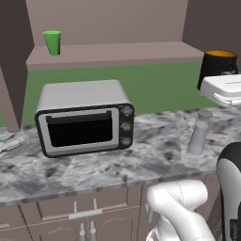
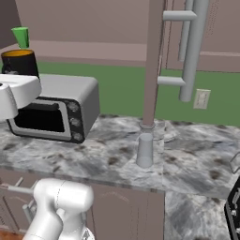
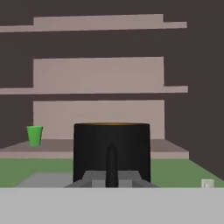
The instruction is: There is a tray on the dining counter. Grab the cup, mug, and pitcher and place them on the tray. The pitcher may be placed next to the tray if it cannot fit the tray.
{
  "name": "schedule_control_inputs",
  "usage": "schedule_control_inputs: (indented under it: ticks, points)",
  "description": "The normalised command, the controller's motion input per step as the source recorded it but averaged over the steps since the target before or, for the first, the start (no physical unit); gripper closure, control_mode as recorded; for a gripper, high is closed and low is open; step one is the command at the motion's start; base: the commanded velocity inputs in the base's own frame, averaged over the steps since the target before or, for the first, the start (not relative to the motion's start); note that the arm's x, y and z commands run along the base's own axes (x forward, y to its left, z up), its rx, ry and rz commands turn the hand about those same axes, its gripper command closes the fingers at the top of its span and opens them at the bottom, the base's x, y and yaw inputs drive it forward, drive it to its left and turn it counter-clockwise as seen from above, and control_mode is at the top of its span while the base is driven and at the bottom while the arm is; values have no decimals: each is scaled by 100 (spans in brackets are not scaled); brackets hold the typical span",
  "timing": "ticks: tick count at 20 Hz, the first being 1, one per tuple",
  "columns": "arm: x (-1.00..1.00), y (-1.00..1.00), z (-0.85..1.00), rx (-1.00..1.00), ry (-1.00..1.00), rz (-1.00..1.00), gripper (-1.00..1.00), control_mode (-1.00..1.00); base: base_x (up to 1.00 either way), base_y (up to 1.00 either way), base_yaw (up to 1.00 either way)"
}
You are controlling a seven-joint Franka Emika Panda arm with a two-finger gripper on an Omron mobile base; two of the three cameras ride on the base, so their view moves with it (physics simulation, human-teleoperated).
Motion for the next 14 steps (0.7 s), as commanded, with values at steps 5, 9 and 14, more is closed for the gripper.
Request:
schedule_control_inputs:
  ticks: [5, 9, 14]
  points:
    - [0, 0, 0, 0, 0, 0, 100, 100, -60, 0, -10]
    - [0, 0, 0, 0, 0, 0, 100, 100, -68, 14, -11]
    - [0, 0, 0, 0, 0, 0, 100, 100, -73, 27, -6]
